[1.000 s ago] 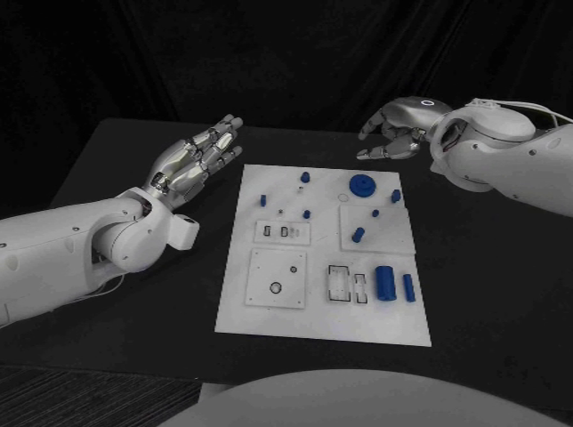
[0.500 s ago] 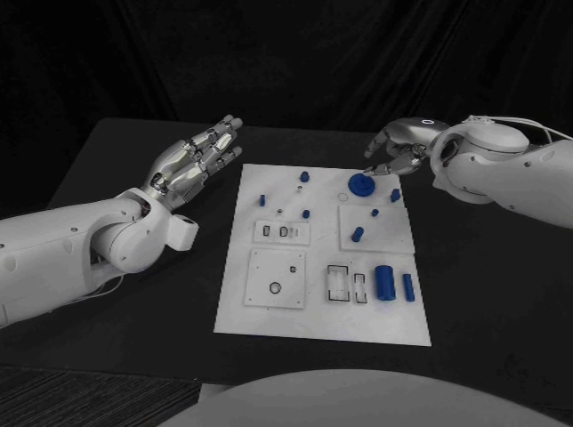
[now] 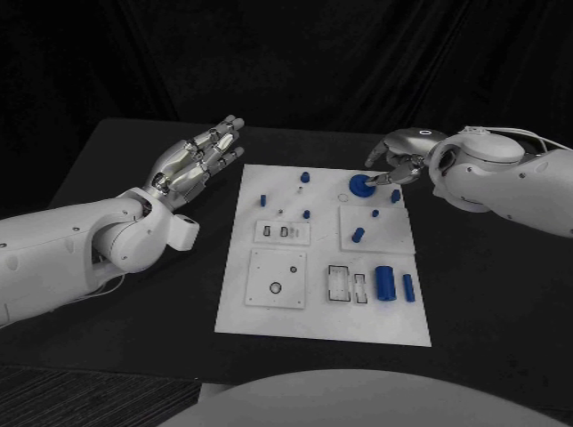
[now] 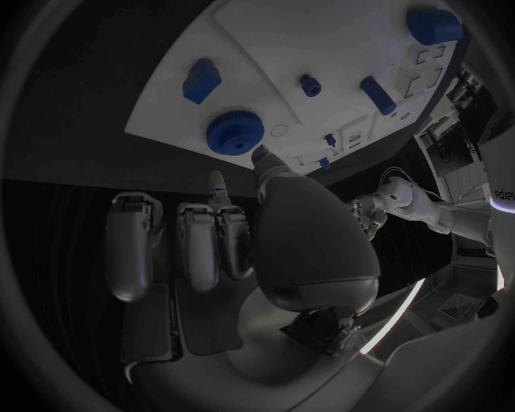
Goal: Assemble the parts on the task board
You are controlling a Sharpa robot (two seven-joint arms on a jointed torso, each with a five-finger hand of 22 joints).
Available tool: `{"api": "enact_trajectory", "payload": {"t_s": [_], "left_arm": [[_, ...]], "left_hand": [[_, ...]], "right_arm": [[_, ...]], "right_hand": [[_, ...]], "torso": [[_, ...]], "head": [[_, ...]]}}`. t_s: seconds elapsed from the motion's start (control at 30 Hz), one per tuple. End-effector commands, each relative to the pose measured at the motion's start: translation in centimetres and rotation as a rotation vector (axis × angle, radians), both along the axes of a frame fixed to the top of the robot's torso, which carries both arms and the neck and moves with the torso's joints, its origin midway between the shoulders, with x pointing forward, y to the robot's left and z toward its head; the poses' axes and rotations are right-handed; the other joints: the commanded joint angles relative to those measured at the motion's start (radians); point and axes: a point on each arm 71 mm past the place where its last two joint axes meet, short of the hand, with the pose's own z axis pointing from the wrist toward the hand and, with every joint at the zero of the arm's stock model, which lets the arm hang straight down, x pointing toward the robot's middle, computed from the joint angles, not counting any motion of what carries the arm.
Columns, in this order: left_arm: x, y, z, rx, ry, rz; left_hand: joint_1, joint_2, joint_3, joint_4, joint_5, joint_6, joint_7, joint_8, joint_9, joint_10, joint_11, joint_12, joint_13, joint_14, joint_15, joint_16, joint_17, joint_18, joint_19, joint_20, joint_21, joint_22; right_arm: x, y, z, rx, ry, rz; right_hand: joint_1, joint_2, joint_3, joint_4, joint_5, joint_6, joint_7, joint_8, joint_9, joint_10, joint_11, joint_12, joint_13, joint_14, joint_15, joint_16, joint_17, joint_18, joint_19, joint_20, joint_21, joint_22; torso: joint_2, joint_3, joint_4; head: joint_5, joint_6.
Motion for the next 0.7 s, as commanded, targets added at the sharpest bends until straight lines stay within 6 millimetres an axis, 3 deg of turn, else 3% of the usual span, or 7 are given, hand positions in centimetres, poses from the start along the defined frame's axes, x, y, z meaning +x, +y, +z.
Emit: {"api": "enact_trajectory", "payload": {"t_s": [0.03,0.43,0.7], "left_arm": [[-0.2,0.0,1.1,-0.094,-0.116,-0.016],[-0.1,-0.1,1.1,-0.095,-0.115,-0.019],[0.0,-0.1,1.0,-0.092,-0.112,-0.019]], "left_hand": [[0.009,0.001,0.006,0.000,0.004,0.004,0.001,0.006,0.000,0.001,0.006,-0.007,-0.001,0.000,0.008,-0.004,-0.001,0.008,0.001,0.009,-0.006,-0.001],[0.010,0.001,0.007,0.001,0.004,0.003,0.001,0.006,0.000,0.001,0.007,-0.007,-0.001,0.000,0.010,-0.004,-0.001,0.008,0.001,0.011,-0.006,-0.001],[0.010,0.001,0.007,0.001,0.004,0.003,0.001,0.006,0.000,0.001,0.007,-0.007,-0.001,0.000,0.010,-0.004,-0.001,0.008,0.001,0.011,-0.006,-0.001]], "right_arm": [[-0.2,0.1,-0.1,-0.009,-0.024,0.015],[-0.4,0.4,-0.7,-0.014,-0.039,0.033],[-0.5,0.7,-1.1,-0.024,-0.045,0.040]], "right_hand": [[0.017,0.000,0.000,-0.009,-0.003,0.009,-0.004,0.009,0.004,0.106,-0.006,0.002,0.263,0.106,-0.006,0.003,0.263,-0.011,0.025,-0.004,0.005,0.170],[0.049,-0.011,0.005,-0.019,-0.015,0.049,-0.008,0.047,0.047,0.106,-0.009,0.002,0.263,0.106,-0.013,0.003,0.263,-0.011,0.024,-0.011,0.004,0.173],[0.060,-0.016,0.006,-0.021,-0.016,0.042,-0.008,0.052,0.065,0.106,-0.009,0.002,0.263,0.106,-0.014,0.003,0.263,-0.011,0.023,-0.012,0.004,0.174]], "torso": [[-0.002,0.0007,0.0011],[-0.003,0.0012,-0.0008],[-0.002,0.0005,-0.0001]], "head": [[-0.001,0.000],[0.003,0.000],[0.002,0.000]]}}
